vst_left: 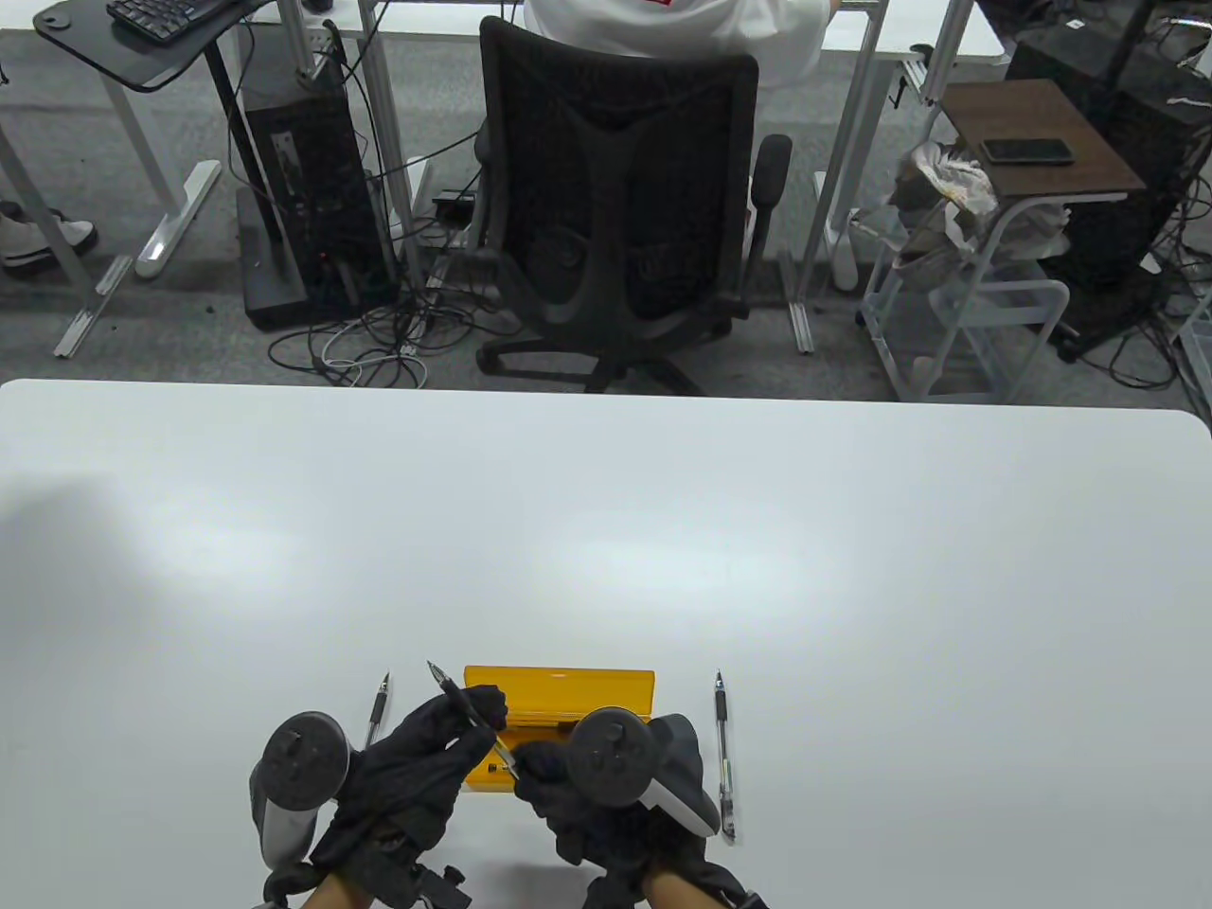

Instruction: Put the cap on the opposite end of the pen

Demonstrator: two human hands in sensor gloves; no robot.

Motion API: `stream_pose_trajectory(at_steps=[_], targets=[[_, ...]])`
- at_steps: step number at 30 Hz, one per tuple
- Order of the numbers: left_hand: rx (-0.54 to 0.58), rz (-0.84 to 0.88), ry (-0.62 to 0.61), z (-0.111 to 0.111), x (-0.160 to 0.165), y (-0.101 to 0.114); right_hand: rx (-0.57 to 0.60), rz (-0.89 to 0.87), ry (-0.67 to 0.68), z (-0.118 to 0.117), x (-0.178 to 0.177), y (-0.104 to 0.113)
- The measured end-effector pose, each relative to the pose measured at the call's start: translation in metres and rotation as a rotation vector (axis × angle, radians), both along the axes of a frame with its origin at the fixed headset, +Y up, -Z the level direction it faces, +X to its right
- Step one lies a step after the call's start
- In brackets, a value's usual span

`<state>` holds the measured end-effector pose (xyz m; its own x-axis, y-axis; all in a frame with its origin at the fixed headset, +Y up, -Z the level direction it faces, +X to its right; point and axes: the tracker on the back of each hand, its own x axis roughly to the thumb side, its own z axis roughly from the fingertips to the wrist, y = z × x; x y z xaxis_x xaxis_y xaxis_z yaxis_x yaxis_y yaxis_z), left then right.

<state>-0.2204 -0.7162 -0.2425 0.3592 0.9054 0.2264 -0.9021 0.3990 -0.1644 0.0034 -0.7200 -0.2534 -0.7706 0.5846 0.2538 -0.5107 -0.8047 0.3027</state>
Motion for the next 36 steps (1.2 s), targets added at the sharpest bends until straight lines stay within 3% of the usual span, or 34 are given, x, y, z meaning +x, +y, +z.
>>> stream_pose_trajectory(at_steps=[3,6,17,22,26,36], targets=[[0.155,-0.192,0.129,0.001,-0.011,0.012,-0.006,0.065,-0.036,-0.003,0.009,-0.003],[0.212,-0.397,0.21,-0.001,-0.02,0.015,-0.067,0.02,-0.06,-0.006,0.014,-0.007],[0.005,-0.984,0.257,-0.024,-0.011,-0.014,-0.061,0.049,-0.032,-0.005,0.01,-0.007],[-0.203,-1.176,0.236,-0.035,-0.001,-0.032,-0.068,0.043,-0.03,-0.005,0.011,-0.006],[-0.229,-1.303,0.244,-0.039,0.004,-0.04,-0.069,0.045,-0.019,-0.005,0.01,-0.007],[-0.205,-1.344,0.265,-0.04,0.006,-0.047,-0.065,0.062,-0.001,-0.004,0.008,-0.007]])
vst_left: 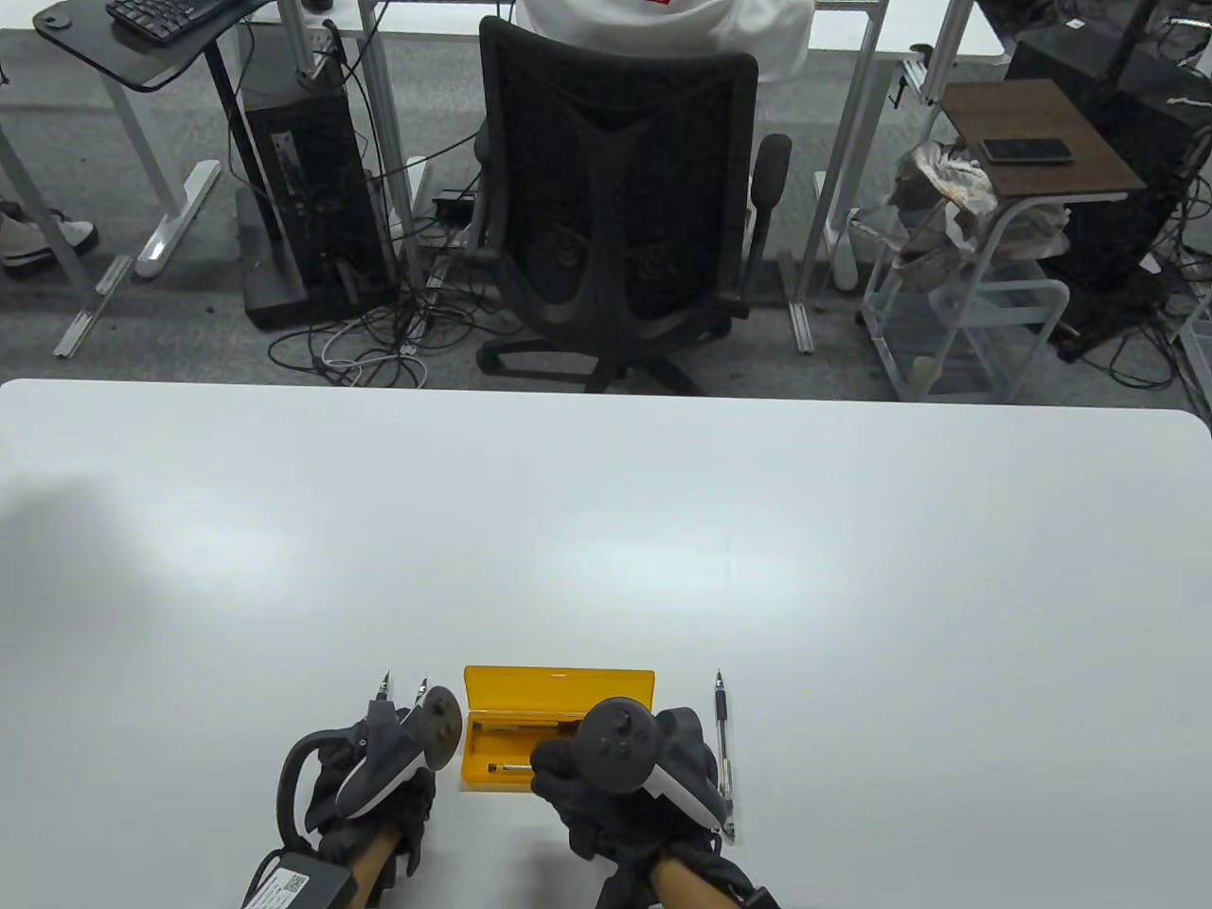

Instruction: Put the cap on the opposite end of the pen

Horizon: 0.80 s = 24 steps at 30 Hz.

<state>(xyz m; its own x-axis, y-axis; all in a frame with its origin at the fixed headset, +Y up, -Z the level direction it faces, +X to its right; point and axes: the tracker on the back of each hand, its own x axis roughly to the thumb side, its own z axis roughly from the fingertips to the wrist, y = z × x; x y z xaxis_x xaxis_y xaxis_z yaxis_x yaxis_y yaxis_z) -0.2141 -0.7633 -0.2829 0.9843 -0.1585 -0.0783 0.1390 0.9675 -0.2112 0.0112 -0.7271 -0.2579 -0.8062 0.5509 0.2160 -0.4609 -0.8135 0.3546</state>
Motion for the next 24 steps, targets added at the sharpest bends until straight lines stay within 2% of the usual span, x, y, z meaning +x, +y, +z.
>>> stream_pose_trajectory(at_steps=[19,24], targets=[[-0.008,0.034,-0.001,0.001,-0.004,0.0,-0.013,0.01,-0.01,0.0,0.0,0.0],[0.008,0.067,0.002,0.001,-0.005,0.012,-0.016,0.014,-0.016,0.0,0.002,0.0]])
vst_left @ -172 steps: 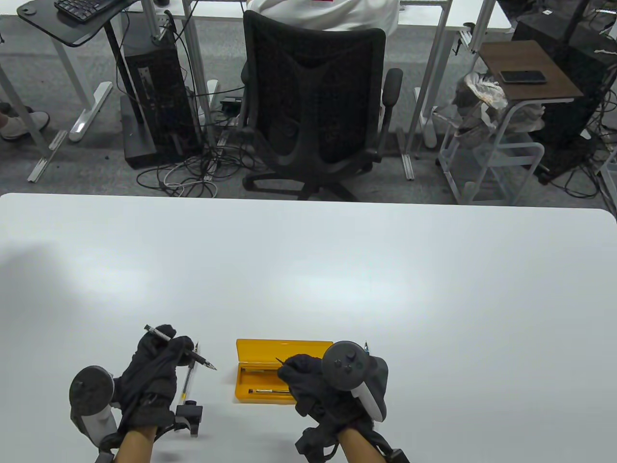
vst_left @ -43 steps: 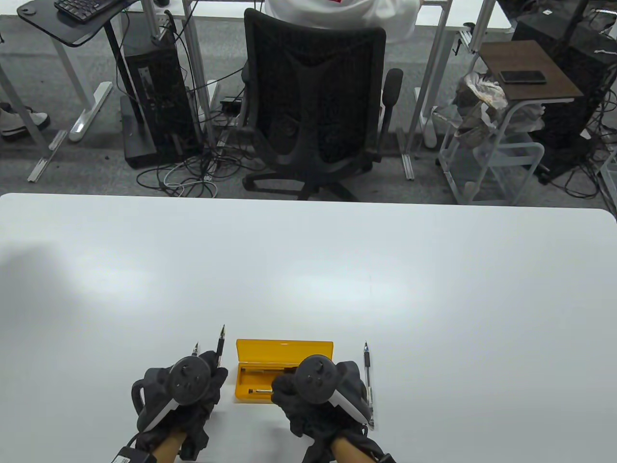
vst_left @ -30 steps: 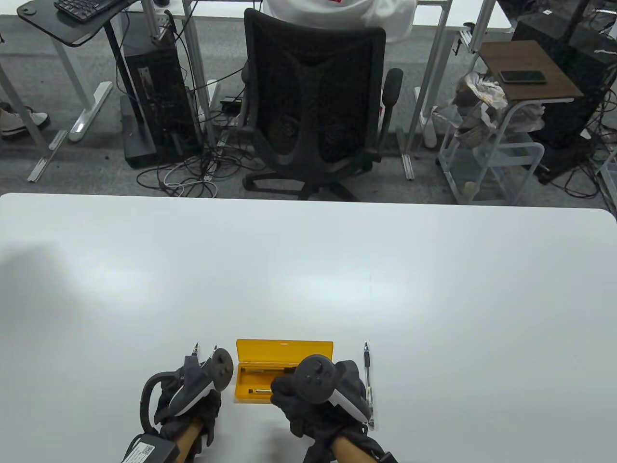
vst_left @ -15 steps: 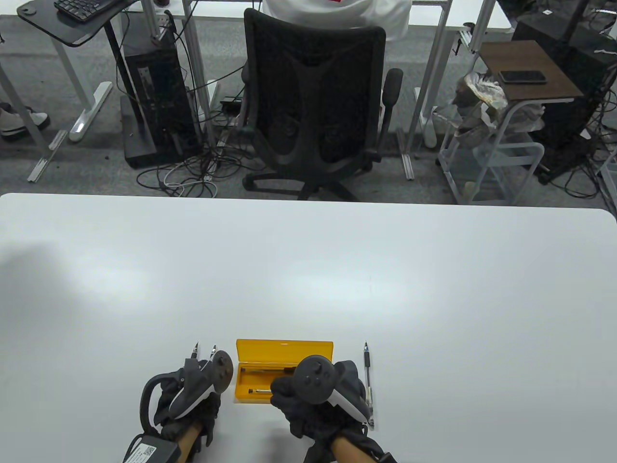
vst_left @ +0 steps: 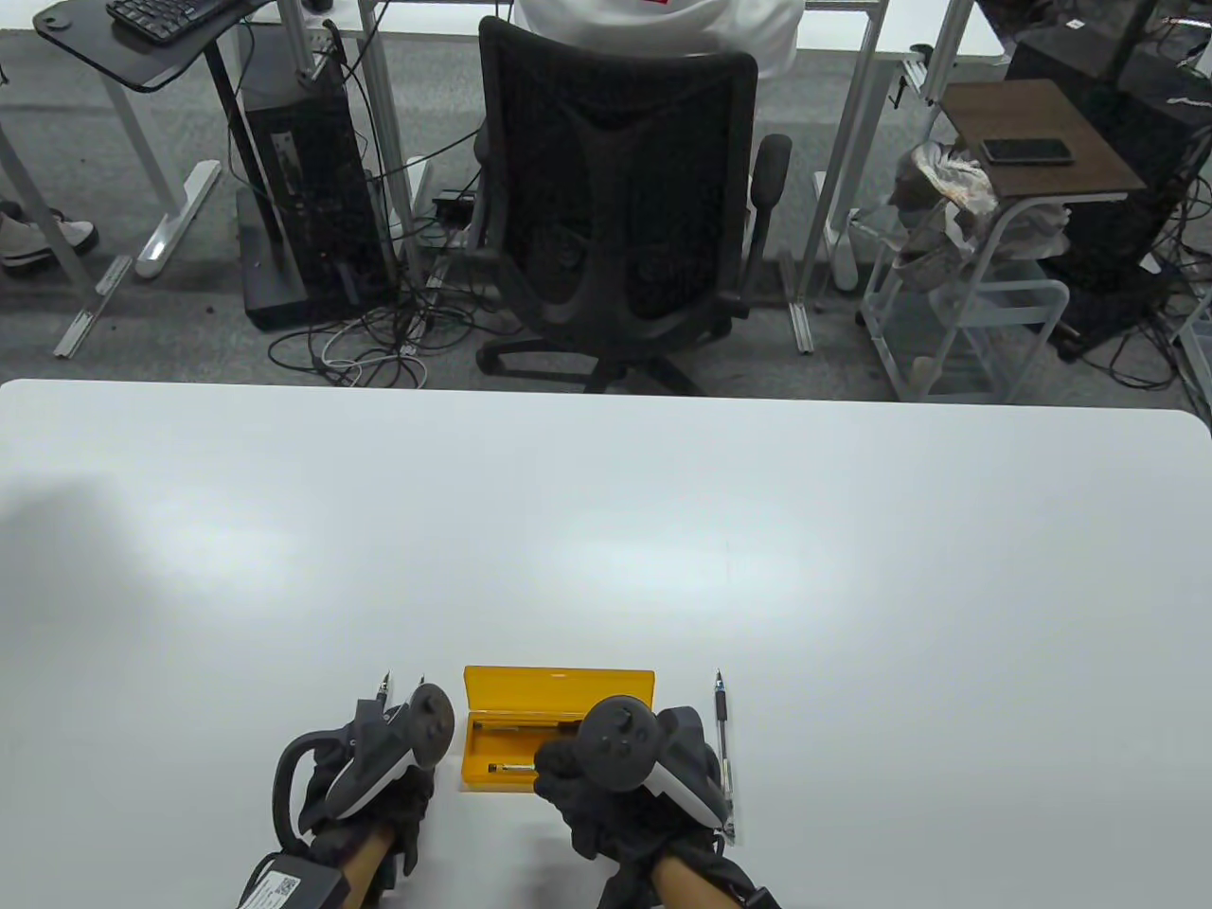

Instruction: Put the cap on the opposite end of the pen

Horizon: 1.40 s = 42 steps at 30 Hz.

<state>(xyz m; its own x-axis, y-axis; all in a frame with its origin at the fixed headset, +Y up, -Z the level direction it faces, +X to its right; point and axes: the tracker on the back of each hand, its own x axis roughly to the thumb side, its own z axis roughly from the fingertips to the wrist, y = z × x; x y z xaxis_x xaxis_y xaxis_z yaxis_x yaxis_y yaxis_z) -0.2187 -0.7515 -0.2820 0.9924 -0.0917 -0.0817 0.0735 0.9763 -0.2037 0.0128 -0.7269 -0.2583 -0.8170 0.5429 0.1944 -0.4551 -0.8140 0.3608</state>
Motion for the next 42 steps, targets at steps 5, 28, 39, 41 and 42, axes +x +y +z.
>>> stream_pose_trajectory(at_steps=[5,28,39,41,42], targets=[[0.138,0.11,-0.024,0.006,-0.001,0.022,0.0,0.004,-0.008,-0.001,0.001,0.0],[0.064,-0.021,-0.381,0.01,0.043,-0.011,0.28,0.501,-0.147,-0.025,0.002,0.001],[-0.023,0.07,-0.326,0.005,0.037,-0.014,0.335,0.642,-0.076,-0.031,-0.019,-0.02],[-0.028,0.073,-0.321,0.004,0.037,-0.014,0.315,0.647,-0.082,-0.031,-0.017,-0.025],[-0.03,0.078,-0.317,0.004,0.037,-0.014,0.315,0.623,-0.086,-0.031,-0.017,-0.026]])
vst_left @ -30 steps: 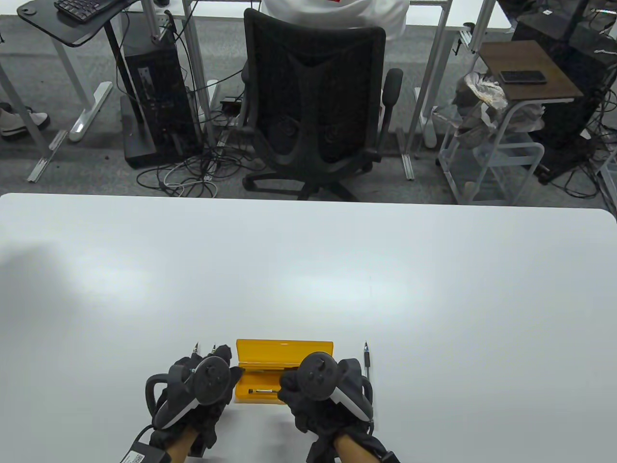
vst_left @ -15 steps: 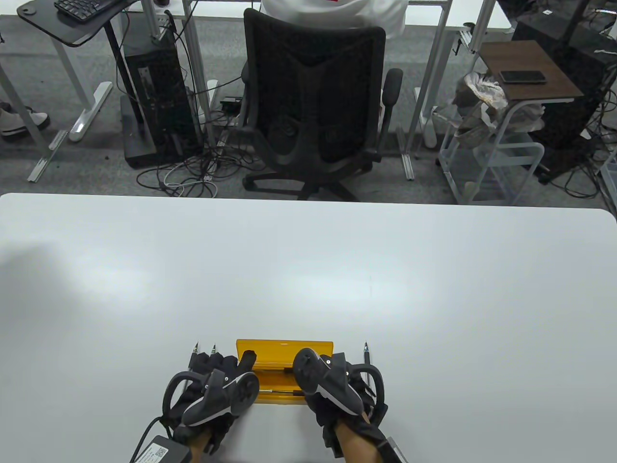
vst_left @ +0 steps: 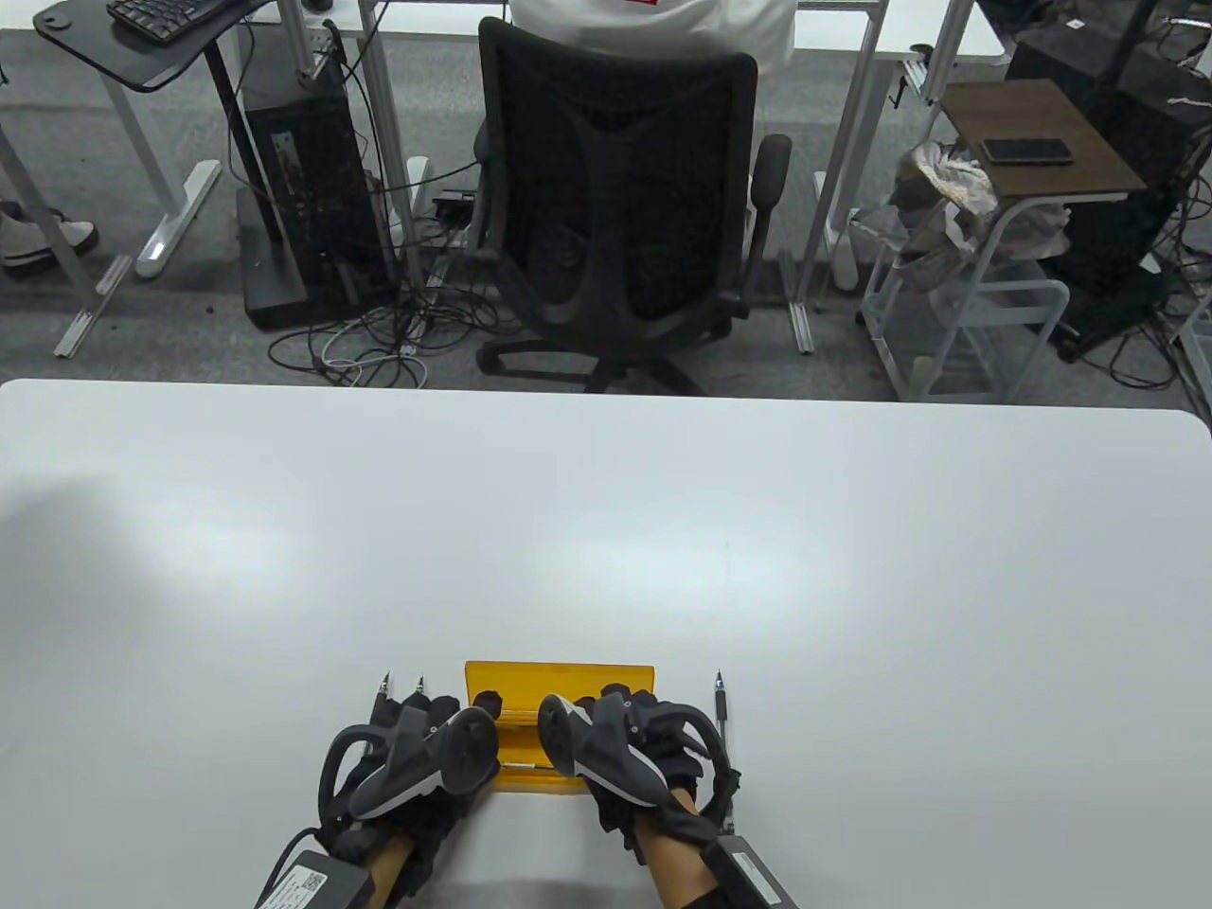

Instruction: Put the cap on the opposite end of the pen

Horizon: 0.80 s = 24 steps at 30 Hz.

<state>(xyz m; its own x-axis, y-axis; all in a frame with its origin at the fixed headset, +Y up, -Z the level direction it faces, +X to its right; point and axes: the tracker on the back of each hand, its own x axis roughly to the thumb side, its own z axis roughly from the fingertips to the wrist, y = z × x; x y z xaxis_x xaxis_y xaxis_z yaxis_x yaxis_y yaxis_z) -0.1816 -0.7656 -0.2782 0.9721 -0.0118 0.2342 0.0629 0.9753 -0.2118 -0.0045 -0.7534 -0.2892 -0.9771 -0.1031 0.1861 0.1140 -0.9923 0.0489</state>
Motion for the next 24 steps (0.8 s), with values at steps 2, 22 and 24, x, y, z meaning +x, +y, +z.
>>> stream_pose_trajectory(at_steps=[2,22,24], targets=[[0.007,-0.001,0.001,0.0001,-0.0003,-0.0001,0.008,0.018,0.007,0.0008,-0.001,-0.0006],[0.013,0.02,0.012,-0.0006,-0.0025,-0.0019,0.037,0.053,0.032,0.0031,-0.0012,-0.0066],[0.014,0.021,0.013,-0.0005,-0.0024,-0.002,0.041,0.059,0.053,0.0039,-0.0006,-0.0075]])
